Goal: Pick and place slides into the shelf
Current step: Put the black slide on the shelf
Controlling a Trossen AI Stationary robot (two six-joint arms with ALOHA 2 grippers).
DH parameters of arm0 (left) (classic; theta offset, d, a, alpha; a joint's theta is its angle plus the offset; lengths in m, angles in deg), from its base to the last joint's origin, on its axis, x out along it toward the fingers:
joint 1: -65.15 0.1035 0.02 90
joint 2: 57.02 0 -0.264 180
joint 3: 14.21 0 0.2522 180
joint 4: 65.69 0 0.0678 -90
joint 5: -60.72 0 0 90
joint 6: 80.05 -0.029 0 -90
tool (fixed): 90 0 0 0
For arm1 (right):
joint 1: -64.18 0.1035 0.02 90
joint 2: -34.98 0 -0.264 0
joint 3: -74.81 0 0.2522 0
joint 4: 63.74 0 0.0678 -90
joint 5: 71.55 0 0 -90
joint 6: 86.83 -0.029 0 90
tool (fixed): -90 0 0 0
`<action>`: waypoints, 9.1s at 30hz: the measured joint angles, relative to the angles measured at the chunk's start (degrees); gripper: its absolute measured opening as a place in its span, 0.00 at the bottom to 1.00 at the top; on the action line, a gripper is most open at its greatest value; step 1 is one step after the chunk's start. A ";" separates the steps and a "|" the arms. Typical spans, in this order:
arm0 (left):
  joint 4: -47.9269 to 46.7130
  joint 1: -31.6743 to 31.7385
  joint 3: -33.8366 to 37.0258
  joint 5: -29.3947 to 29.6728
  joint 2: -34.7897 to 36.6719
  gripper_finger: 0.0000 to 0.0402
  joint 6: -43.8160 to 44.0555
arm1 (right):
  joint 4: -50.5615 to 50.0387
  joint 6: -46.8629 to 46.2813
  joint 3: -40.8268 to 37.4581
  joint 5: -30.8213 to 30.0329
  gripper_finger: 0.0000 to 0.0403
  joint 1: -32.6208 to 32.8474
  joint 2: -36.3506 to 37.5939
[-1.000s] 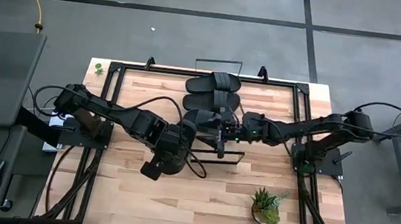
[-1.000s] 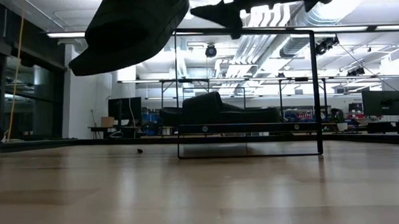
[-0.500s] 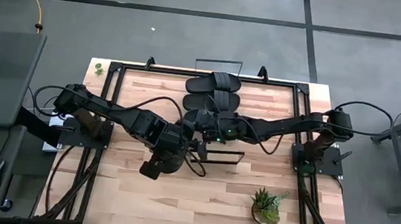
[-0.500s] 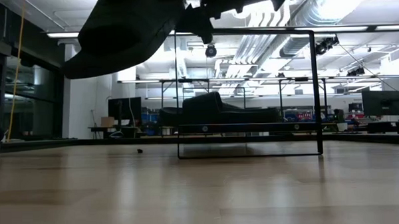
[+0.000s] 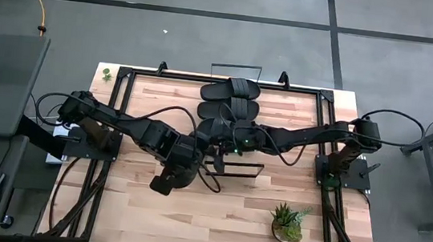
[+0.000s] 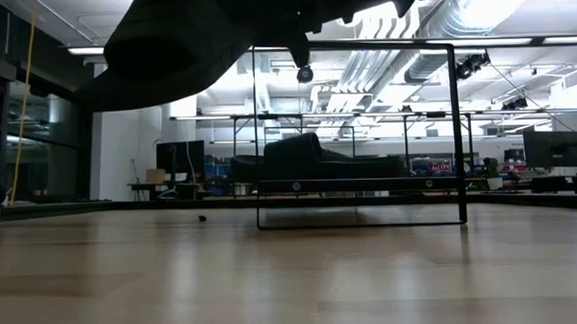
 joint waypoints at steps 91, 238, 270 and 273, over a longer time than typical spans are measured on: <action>66.31 0.07 56.00 37.94 39.93 0.58 1.23 | 74.50 -3.72 -50.13 -40.48 0.09 9.11 18.11; 99.54 -11.82 55.91 65.72 16.55 0.05 -60.40 | 66.88 11.40 -36.39 -37.83 0.48 4.90 8.68; 93.04 -11.75 55.95 53.17 16.65 0.07 -46.30 | 2.13 2.97 -36.44 -44.54 0.54 10.50 47.58; 92.39 -10.57 55.95 46.89 16.65 0.05 -43.41 | -2.10 -0.23 -36.44 -40.40 0.54 11.19 48.63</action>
